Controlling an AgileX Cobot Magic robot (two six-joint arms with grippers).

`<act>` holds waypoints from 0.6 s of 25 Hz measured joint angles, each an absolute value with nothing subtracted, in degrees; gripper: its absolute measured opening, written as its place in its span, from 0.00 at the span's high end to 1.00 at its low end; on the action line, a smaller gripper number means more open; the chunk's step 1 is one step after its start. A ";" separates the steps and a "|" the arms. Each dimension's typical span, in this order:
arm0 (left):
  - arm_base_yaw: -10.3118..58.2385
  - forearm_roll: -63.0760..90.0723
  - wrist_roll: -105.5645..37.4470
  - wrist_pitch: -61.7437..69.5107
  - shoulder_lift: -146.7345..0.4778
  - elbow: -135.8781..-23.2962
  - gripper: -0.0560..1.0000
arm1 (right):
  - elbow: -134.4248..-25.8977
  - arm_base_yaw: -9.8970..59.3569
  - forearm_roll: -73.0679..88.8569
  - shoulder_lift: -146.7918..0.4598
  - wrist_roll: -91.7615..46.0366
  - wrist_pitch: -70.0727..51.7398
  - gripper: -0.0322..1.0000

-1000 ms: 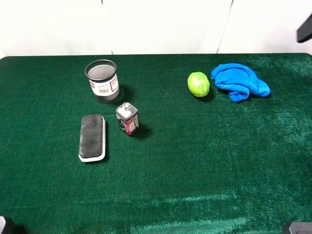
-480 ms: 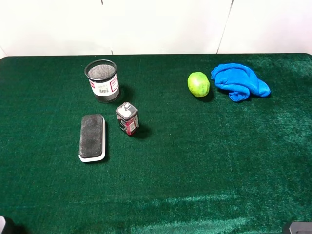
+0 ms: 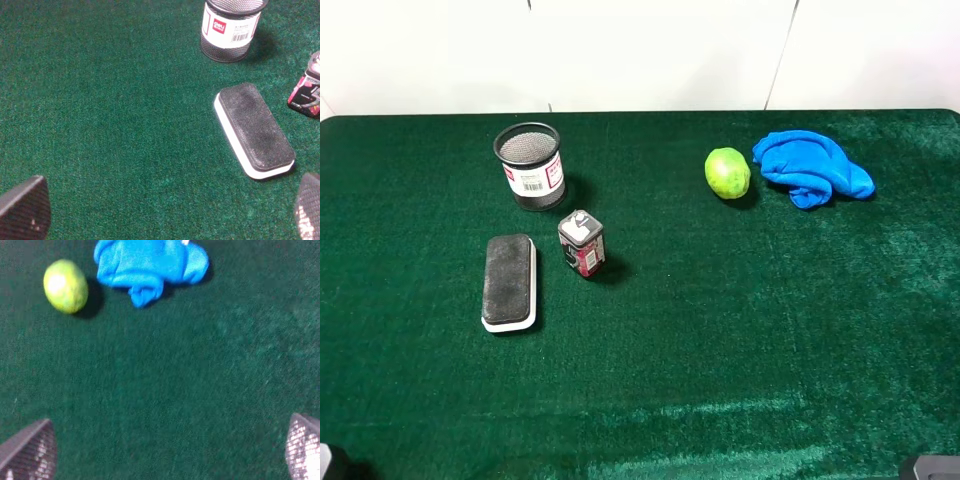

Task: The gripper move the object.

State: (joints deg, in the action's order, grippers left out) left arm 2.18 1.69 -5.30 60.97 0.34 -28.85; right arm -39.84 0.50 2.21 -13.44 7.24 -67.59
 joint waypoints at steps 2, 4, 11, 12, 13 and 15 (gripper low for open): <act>2.18 1.69 -5.30 60.97 0.34 -28.85 0.01 | -38.39 0.36 1.07 -10.09 7.24 -66.53 0.30; 2.18 1.69 -5.30 60.97 0.34 -28.85 0.01 | -36.77 0.36 0.00 -6.88 7.24 -65.62 0.30; 2.18 1.69 -5.30 60.97 0.34 -28.85 0.01 | -31.12 0.36 -4.11 0.31 5.99 -63.51 0.30; 2.18 1.69 -5.30 60.97 0.34 -28.85 0.01 | -30.68 0.36 -4.11 0.36 5.93 -63.51 0.30; 2.18 1.69 -5.30 60.97 0.34 -28.85 0.01 | -30.49 0.36 -4.11 0.36 5.93 -63.18 0.30; 2.18 1.69 -5.30 60.97 0.34 -28.85 0.01 | -30.43 0.36 -4.33 0.38 5.92 -61.68 0.30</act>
State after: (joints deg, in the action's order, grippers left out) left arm 2.18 1.69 -5.30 60.97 0.34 -28.85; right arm -30.43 0.36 -4.33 0.38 5.92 -61.68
